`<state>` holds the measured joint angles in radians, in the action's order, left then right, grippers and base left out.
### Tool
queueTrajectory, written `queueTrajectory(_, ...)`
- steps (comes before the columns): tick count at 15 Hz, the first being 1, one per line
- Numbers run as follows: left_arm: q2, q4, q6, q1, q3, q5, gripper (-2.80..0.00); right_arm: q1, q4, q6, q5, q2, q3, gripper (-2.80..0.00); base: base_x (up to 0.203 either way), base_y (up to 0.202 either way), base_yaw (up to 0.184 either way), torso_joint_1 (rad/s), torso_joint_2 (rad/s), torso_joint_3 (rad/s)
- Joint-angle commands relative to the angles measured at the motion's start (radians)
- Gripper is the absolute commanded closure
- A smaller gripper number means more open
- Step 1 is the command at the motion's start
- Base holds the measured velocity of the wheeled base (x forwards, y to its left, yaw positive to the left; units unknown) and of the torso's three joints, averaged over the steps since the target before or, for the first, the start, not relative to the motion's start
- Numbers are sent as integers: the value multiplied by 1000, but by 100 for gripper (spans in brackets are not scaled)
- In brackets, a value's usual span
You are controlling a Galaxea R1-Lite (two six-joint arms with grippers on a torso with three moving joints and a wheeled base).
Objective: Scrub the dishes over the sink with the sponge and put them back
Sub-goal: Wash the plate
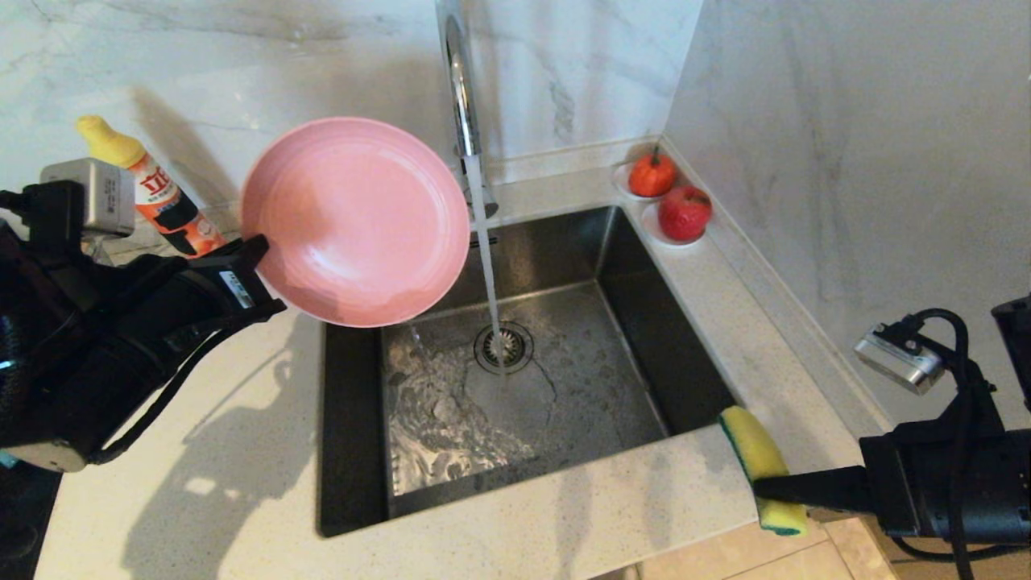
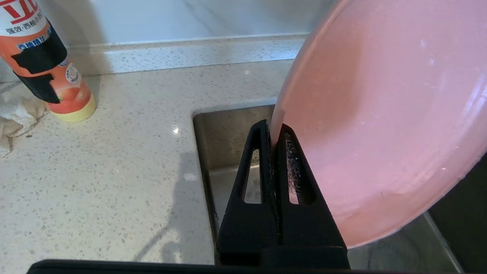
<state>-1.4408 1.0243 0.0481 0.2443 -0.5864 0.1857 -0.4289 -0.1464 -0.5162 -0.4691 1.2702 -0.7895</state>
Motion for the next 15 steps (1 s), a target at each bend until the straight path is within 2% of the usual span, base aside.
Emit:
queueTrajectory(1, 52, 1, 2, 0, 36, -27, 0, 0, -108, -2, -57, -39, -65, 0, 0, 0, 0, 0, 0, 0)
queueTrajectory(5, 123, -40, 0, 1, 97, -50, 0, -17, -222, -8, -177, -121, -169, 0, 0, 0, 0, 0, 0, 0)
queueTrajectory(10, 281, -161, -1, 1, 162, -158, 0, -108, -276, -14, -186, -116, -228, 0, 0, 0, 0, 0, 0, 0)
queueTrajectory(11, 315, -193, -6, 1, 178, -196, 0, -128, -282, -14, -186, -105, -232, 0, 0, 0, 0, 0, 0, 0)
queueTrajectory(13, 351, -214, -61, 3, 194, -237, 0, -181, -284, -17, -185, -68, -252, 0, 0, 0, 0, 0, 0, 0)
queueTrajectory(15, 374, -218, -98, 8, 200, -296, 0, -197, -281, -17, -185, -25, -275, 0, 0, 0, 0, 0, 0, 0)
